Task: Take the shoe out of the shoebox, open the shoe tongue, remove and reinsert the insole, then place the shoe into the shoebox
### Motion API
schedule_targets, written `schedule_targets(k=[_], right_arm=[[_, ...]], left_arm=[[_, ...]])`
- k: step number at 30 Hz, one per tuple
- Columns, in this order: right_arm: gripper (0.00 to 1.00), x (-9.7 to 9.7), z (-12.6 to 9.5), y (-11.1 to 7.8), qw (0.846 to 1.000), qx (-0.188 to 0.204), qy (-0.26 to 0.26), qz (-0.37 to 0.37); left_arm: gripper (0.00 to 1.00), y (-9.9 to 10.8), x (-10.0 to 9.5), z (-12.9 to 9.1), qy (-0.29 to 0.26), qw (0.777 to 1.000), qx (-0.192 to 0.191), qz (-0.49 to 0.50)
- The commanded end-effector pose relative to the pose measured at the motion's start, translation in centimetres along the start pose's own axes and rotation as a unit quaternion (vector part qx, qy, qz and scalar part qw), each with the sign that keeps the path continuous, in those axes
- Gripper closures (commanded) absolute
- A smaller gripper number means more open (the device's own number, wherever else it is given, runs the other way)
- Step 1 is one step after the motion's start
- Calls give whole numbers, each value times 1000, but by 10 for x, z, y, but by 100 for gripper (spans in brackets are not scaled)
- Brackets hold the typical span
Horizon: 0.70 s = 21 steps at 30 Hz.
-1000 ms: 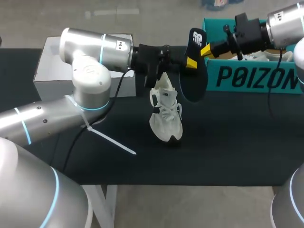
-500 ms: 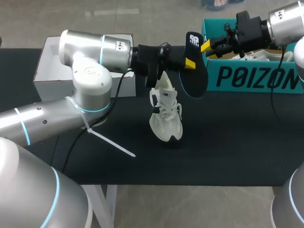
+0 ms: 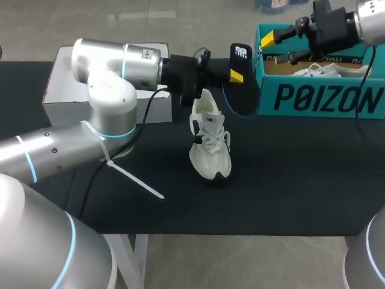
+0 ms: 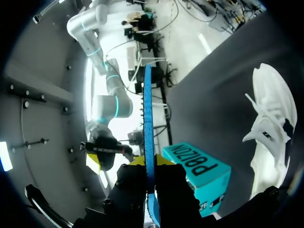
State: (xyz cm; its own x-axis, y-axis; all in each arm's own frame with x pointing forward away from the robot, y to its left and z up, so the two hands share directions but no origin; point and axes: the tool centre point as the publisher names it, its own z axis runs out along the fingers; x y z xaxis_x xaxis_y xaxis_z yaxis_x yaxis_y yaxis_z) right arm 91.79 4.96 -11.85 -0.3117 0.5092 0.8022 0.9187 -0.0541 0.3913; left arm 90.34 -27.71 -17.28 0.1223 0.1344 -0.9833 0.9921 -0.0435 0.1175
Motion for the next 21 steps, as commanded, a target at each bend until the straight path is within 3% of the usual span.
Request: schedule_targets(k=[1,2,13,17,21], right_arm=[[0,-4,-30,-26,992,-59,112,24],[0,-5,-34,-28,995,-51,86,22],[0,-5,-34,-28,995,-51,86,22],[0,-8,-18,-38,987,-45,144,58],[0,-12,-14,-40,987,-39,140,65]], left_arm=[[100,8,-1,-9,-1,1000,11,-5],[100,8,-2,-10,-2,1000,13,-7],[100,16,0,-12,-5,999,26,-21],[100,18,0,-12,-6,999,29,-25],[100,18,0,-12,-4,999,27,-29]])
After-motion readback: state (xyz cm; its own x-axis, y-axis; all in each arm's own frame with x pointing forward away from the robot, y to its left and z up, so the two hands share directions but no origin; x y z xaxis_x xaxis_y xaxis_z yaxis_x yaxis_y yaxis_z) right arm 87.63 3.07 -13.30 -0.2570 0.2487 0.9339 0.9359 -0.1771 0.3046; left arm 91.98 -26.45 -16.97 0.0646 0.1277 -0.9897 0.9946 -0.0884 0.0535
